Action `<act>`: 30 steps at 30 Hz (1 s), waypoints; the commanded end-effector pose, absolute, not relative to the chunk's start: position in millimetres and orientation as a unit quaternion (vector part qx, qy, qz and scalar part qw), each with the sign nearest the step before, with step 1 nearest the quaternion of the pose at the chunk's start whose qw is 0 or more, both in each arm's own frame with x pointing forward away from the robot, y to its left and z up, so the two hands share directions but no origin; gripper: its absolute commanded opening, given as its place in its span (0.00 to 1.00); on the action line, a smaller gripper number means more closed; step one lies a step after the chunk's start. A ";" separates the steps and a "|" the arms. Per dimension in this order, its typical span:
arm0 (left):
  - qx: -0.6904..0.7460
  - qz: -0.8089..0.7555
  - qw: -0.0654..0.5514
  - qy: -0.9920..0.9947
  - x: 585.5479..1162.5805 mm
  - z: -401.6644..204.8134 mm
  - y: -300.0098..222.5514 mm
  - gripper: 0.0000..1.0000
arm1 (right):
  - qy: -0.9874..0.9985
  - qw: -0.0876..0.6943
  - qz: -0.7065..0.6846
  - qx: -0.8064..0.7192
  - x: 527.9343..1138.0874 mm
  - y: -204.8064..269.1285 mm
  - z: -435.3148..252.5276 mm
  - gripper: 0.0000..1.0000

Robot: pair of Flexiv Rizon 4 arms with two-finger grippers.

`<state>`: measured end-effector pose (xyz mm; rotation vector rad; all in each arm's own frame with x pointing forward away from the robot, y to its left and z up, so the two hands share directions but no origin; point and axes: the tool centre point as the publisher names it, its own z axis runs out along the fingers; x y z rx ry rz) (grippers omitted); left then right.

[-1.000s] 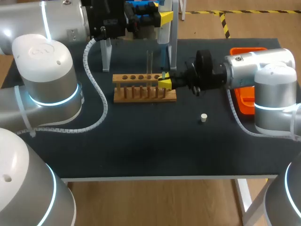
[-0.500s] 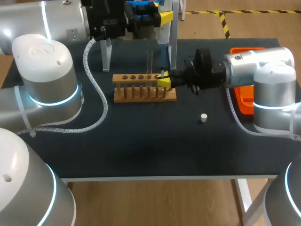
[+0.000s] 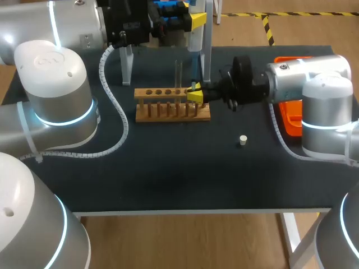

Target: Invert the test tube, pick up the pipette, mount the tip to pipette, aspirate from beaker and dispense into the tube, eject the tip, return the pipette, and cap with the stopper.

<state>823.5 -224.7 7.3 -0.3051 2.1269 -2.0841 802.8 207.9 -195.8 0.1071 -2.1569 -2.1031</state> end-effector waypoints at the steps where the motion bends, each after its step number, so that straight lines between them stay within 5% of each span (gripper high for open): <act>1: -0.100 -0.693 0.072 0.710 823.8 7.1 -223.3 0.00 | -0.715 0.062 -0.696 0.034 801.9 205.6 -193.5 0.00; 30: -0.100 -0.693 0.072 0.710 823.8 7.1 -223.3 0.00 | -0.717 0.061 -0.694 0.030 802.0 202.0 -196.1 0.00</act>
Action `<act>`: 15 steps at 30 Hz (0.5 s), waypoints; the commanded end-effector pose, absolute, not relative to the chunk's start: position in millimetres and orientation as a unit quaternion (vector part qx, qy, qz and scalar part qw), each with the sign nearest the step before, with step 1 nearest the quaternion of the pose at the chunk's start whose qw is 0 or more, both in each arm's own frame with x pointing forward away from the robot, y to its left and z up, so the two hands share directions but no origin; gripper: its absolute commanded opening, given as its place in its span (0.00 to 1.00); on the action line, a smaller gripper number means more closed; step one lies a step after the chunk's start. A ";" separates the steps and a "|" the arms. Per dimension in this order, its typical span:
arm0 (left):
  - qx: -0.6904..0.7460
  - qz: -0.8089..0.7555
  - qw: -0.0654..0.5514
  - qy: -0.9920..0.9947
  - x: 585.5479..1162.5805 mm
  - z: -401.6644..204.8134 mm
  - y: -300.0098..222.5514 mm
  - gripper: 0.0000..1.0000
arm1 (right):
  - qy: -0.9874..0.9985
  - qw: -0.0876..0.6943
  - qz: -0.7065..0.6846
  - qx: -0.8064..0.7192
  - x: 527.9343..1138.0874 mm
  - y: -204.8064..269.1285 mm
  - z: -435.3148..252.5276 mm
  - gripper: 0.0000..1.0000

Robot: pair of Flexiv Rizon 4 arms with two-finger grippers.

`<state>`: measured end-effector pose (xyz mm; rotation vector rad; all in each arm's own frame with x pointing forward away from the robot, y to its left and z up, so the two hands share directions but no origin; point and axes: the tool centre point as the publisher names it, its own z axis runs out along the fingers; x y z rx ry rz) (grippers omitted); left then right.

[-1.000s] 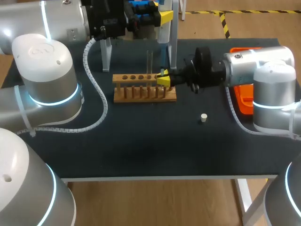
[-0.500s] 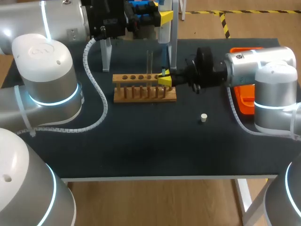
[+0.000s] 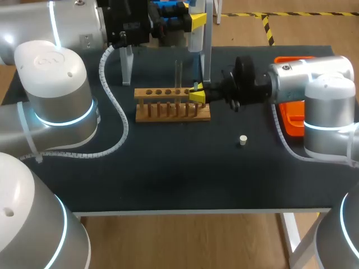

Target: Invert the test tube, pick up the pipette, mount the tip to pipette, aspirate from beaker and dispense into the tube, eject the tip, return the pipette, and cap with the stopper.

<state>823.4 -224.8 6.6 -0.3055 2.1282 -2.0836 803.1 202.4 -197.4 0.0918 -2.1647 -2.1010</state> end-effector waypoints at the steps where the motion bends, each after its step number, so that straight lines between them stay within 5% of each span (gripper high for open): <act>1: -0.100 -0.693 0.072 0.710 823.8 7.1 -223.3 0.00 | -0.717 0.061 -0.694 0.030 802.0 202.6 -195.2 0.00; 15: -0.100 -0.693 0.072 0.710 823.8 7.1 -223.3 0.00 | -0.716 0.063 -0.694 0.037 799.9 209.3 -191.6 0.00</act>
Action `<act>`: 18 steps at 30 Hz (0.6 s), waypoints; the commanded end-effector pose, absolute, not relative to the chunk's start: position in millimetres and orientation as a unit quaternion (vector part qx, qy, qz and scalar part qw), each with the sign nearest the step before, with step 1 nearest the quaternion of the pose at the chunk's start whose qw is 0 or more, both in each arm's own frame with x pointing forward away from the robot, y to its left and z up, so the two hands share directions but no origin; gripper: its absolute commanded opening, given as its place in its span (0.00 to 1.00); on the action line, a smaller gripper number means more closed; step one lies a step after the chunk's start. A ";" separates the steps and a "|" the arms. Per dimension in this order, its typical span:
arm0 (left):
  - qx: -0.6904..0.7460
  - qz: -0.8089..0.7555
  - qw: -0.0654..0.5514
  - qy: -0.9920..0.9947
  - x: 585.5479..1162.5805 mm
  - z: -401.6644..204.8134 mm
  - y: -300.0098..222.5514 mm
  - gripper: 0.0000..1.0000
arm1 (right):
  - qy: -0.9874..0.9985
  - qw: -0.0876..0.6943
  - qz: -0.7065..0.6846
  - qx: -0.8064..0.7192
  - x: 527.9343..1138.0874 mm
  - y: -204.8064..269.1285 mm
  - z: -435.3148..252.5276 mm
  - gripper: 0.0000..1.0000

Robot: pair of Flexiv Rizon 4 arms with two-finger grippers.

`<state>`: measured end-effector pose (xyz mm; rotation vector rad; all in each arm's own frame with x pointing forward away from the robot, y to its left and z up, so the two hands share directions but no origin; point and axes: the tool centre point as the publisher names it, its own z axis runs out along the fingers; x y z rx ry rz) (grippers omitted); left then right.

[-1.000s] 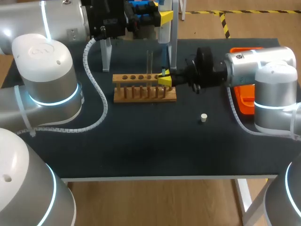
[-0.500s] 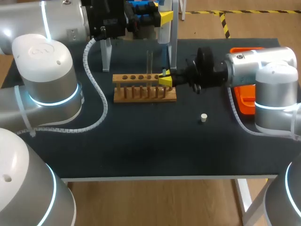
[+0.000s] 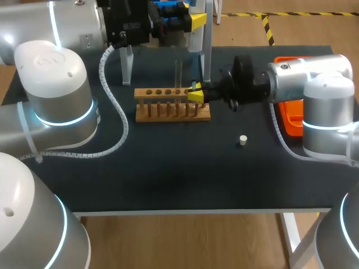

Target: Invert the test tube, pick up the pipette, mount the tip to pipette, aspirate from beaker and dispense into the tube, eject the tip, return the pipette, and cap with the stopper.

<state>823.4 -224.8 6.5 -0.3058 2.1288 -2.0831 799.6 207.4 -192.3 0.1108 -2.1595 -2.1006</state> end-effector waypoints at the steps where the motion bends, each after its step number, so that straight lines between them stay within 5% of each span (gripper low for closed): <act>1: -0.100 -0.693 0.072 0.710 823.8 7.1 -223.3 0.00 | -0.716 0.063 -0.694 0.036 799.9 209.5 -191.5 0.00; 18: -0.100 -0.693 0.072 0.710 823.8 7.1 -223.3 0.00 | -0.715 0.066 -0.695 0.029 799.4 208.0 -194.0 0.00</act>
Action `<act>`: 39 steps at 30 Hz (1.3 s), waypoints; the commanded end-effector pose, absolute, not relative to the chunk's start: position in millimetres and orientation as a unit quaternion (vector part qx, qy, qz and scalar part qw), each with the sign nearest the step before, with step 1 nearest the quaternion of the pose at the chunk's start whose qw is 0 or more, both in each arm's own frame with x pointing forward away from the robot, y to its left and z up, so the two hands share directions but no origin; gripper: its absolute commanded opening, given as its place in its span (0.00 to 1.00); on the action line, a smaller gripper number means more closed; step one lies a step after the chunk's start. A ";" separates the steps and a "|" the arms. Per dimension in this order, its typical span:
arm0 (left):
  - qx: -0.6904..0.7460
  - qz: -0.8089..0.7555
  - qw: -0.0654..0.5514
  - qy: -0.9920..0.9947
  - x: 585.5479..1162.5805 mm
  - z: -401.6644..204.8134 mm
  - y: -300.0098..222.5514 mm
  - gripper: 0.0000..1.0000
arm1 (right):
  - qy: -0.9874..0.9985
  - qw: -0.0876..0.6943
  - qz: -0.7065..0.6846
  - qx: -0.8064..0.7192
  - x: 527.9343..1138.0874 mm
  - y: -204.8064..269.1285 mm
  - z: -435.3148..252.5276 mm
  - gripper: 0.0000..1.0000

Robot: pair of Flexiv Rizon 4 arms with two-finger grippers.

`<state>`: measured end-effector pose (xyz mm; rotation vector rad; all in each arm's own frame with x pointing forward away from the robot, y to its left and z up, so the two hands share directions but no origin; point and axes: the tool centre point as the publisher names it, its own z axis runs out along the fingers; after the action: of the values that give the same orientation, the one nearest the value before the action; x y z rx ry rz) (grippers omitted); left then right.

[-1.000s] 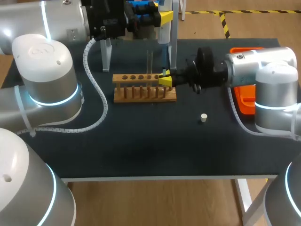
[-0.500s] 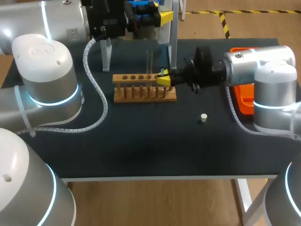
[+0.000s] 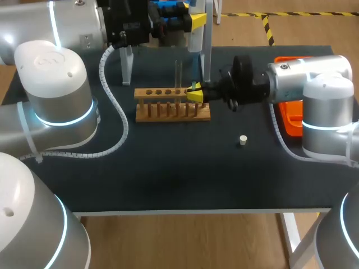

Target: Invert the test tube, pick up the pipette, mount the tip to pipette, aspirate from beaker and dispense into the tube, eject the tip, return the pipette, and cap with the stopper.

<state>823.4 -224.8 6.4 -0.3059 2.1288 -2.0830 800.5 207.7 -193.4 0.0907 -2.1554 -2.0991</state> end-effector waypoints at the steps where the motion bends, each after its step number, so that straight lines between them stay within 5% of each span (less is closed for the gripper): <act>1: -0.100 -0.693 0.072 0.710 823.8 7.1 -223.3 0.00 | -0.716 0.067 -0.695 0.029 799.1 208.2 -194.8 0.00; 39: -0.100 -0.693 0.072 0.710 823.8 7.1 -223.3 0.00 | -0.715 0.062 -0.696 0.024 804.8 205.3 -195.0 0.00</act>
<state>823.5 -224.7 7.3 -0.3052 2.1275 -2.0835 804.2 205.5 -196.2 0.0742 -2.1590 -2.1036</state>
